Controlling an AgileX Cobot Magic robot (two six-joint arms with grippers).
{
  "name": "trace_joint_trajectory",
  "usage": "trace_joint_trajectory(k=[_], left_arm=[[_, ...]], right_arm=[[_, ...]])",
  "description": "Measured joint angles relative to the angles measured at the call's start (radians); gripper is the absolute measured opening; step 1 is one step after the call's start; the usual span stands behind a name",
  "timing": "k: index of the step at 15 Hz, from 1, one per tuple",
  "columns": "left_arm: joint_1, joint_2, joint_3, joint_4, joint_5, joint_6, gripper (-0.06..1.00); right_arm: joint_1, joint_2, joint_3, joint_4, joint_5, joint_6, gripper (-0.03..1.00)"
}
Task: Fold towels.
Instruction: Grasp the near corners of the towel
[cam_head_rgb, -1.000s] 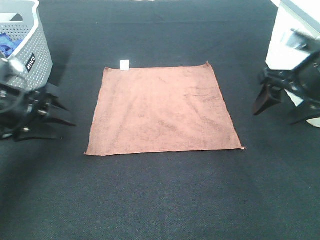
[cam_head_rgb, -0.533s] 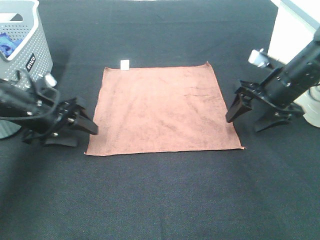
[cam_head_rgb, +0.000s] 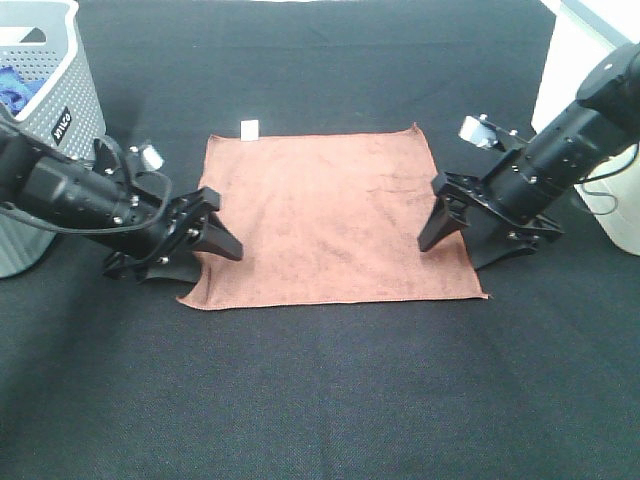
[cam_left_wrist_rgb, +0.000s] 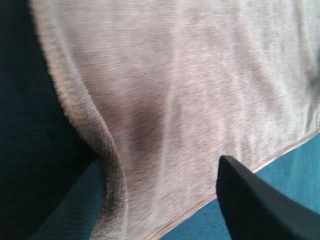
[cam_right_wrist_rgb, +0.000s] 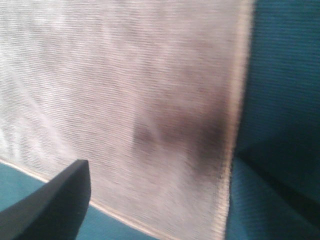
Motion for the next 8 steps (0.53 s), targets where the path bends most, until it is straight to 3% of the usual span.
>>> trace_joint_trajectory(k=[5,7,8], left_arm=[[-0.012,0.014,-0.006,0.004,-0.015,0.000,0.42],[-0.012,0.019,-0.006,0.005,-0.021,0.000,0.31],[-0.012,0.021,-0.006,0.011,-0.026,0.000,0.18]], right_arm=[[0.002,0.033,-0.012,0.090,0.017,-0.015,0.67],[0.002,0.043,-0.014,0.099,0.016,-0.021,0.53],[0.002,0.051,-0.014,0.101,0.013,-0.021,0.38]])
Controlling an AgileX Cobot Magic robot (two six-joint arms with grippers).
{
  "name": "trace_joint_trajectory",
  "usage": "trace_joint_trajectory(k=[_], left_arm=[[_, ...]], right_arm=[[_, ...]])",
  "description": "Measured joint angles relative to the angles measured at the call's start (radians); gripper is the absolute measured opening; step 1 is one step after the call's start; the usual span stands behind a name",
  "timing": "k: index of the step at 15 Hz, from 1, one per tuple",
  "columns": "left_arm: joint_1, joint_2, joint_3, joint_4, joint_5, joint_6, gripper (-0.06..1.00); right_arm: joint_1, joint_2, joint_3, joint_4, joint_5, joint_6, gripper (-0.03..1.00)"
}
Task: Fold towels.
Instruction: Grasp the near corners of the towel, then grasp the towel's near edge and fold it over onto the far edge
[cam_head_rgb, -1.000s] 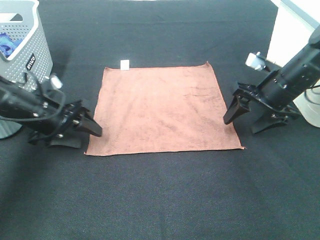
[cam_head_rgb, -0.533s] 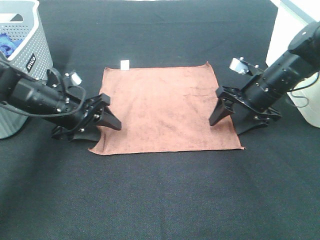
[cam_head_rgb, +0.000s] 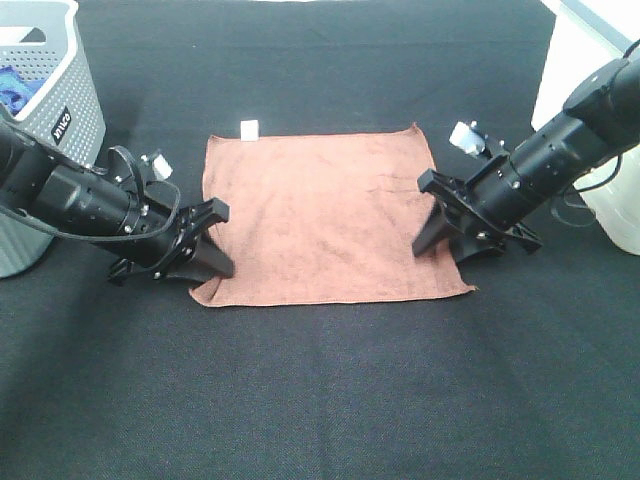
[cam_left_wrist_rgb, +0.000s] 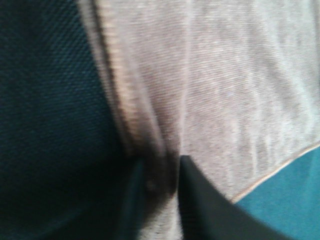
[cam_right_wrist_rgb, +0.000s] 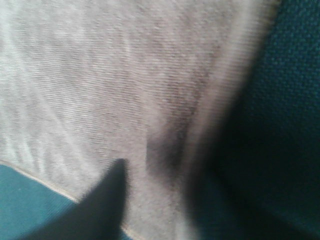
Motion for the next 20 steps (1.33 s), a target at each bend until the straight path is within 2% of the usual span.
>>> trace_joint_trajectory(k=[1,2,3,7,10,13,18,20], left_arm=[[0.000,0.002,0.000,0.006,0.001,0.000,0.05],[0.000,0.002,0.002,0.011,0.005,-0.007,0.02],[0.006,0.002,0.002,0.023,0.026,-0.022,0.01],[0.023,-0.090,0.010,0.240,0.058,-0.186,0.01],[0.023,-0.175,0.103,0.361,0.064,-0.280,0.01],[0.023,-0.237,0.226,0.364,0.066,-0.286,0.01],[0.023,-0.320,0.279,0.363,0.077,-0.286,0.01],[0.023,-0.340,0.278,0.357,0.030,-0.286,0.01]], right_arm=[[0.001,0.006,0.000,-0.001,0.000,0.001,0.20],[0.001,0.013,0.000,-0.001,0.003,0.013,0.06],[0.001,0.012,0.000,-0.001,0.003,0.021,0.00],[0.005,-0.035,0.019,-0.026,0.029,0.053,0.00],[0.006,-0.128,0.112,-0.038,0.032,0.071,0.00],[0.009,-0.200,0.224,-0.038,0.032,0.072,0.00],[0.011,-0.256,0.320,-0.038,0.022,0.072,0.00],[0.011,-0.279,0.317,-0.034,-0.027,0.053,0.00]])
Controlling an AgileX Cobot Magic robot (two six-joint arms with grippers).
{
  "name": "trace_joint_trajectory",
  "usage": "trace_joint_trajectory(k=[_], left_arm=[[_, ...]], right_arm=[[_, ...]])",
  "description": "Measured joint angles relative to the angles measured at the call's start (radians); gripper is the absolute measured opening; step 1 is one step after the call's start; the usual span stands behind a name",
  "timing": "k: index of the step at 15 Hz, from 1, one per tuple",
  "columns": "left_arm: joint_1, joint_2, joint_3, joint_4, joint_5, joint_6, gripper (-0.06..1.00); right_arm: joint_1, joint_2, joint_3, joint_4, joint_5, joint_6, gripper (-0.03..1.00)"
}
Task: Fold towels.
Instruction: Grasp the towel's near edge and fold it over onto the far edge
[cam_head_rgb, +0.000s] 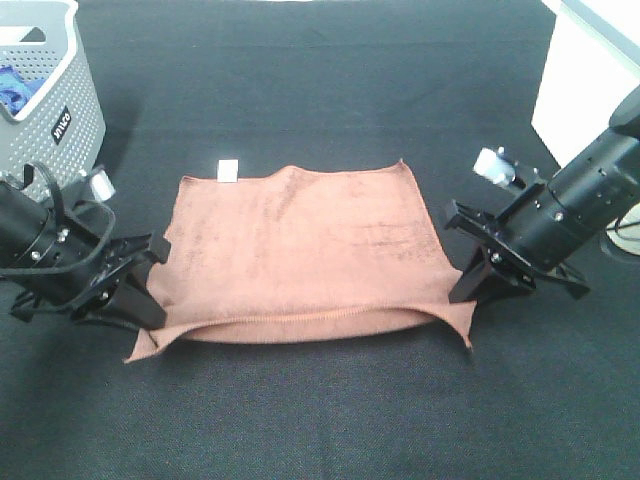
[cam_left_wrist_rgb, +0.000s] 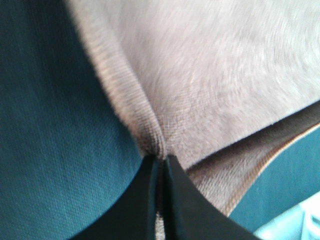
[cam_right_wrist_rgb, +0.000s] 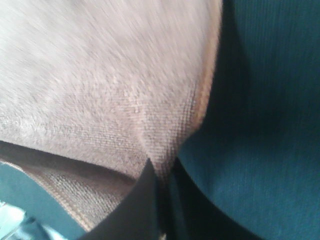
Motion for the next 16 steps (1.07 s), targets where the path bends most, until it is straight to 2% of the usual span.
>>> trace_joint_trajectory(k=[2,7,8,9,12,16], left_arm=[[0.000,-0.001,-0.030,-0.006,-0.041,0.000,0.01],[0.000,0.007,-0.193,-0.015,-0.171,0.000,0.01],[0.000,0.026,-0.233,-0.012,-0.182,0.000,0.01],[0.000,0.026,-0.233,-0.012,-0.182,0.000,0.01],[0.000,0.196,-0.427,0.038,-0.185,-0.001,0.01],[0.000,0.345,-0.638,0.064,-0.184,-0.001,0.01]], right_arm=[[0.001,-0.006,-0.039,0.014,-0.023,-0.026,0.00],[0.001,0.066,-0.305,0.016,-0.040,-0.033,0.00],[0.001,0.100,-0.368,0.016,-0.040,-0.033,0.00],[0.001,0.100,-0.368,0.016,-0.040,-0.033,0.00],[0.001,0.263,-0.591,0.015,-0.032,-0.033,0.00],[0.001,0.418,-0.764,-0.054,-0.034,0.016,0.00]])
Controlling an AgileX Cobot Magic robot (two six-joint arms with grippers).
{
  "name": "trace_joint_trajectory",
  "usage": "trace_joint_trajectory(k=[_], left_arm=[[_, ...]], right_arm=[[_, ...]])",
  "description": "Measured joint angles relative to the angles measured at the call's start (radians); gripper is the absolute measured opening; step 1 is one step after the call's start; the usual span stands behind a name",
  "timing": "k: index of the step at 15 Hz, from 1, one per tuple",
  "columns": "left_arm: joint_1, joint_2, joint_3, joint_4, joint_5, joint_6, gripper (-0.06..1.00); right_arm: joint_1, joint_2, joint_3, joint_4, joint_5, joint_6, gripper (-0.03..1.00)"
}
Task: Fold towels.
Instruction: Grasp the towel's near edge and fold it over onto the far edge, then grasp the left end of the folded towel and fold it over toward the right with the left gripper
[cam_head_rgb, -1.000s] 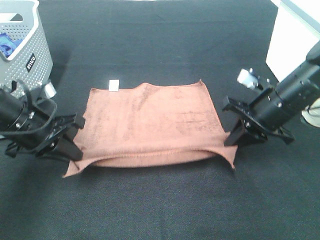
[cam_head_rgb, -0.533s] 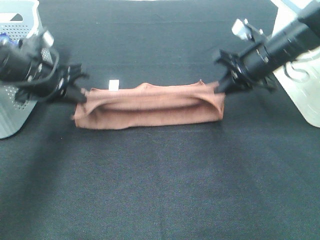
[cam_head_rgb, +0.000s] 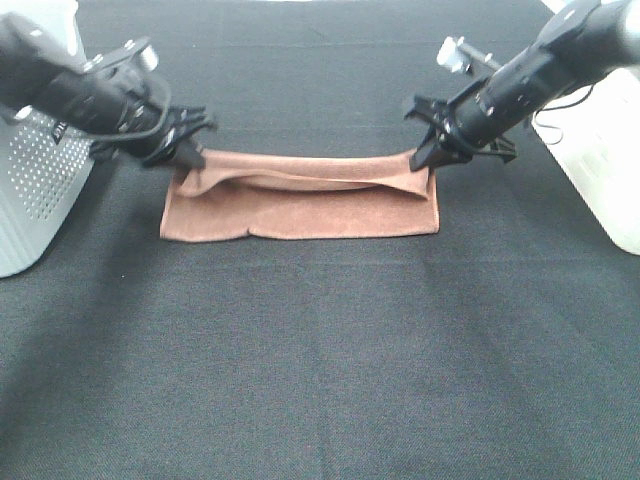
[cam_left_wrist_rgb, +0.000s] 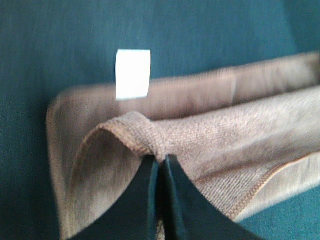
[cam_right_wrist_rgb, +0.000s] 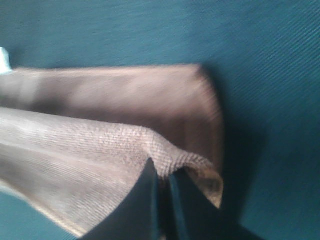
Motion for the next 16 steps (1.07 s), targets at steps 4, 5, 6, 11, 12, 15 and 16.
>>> trace_joint_trajectory(k=[4,5,6,11,12,15,16], left_arm=[[0.000,0.058,-0.055,0.003,0.013,-0.060,0.44],[0.000,0.058,-0.055,0.003,0.014,-0.063,0.58],[0.000,0.058,-0.055,0.003,0.014,-0.063,0.58],[0.034,0.058,-0.058,0.146,0.060,-0.209,0.73],[0.036,0.058,-0.058,0.210,0.063,-0.269,0.73],[0.036,0.080,-0.058,0.233,0.081,-0.341,0.73],[0.036,0.095,-0.058,0.234,0.083,-0.348,0.73]], right_arm=[[0.000,0.025,-0.016,-0.010,-0.024,0.029,0.40],[0.000,0.025,-0.018,-0.010,-0.022,0.029,0.60],[0.000,0.025,-0.018,-0.010,-0.022,0.029,0.60],[0.000,-0.037,-0.018,-0.107,0.086,0.083,0.85],[0.000,-0.041,-0.021,-0.136,0.127,0.110,0.85],[0.000,-0.041,-0.021,-0.169,0.169,0.134,0.85],[0.000,-0.041,-0.021,-0.172,0.170,0.134,0.85]])
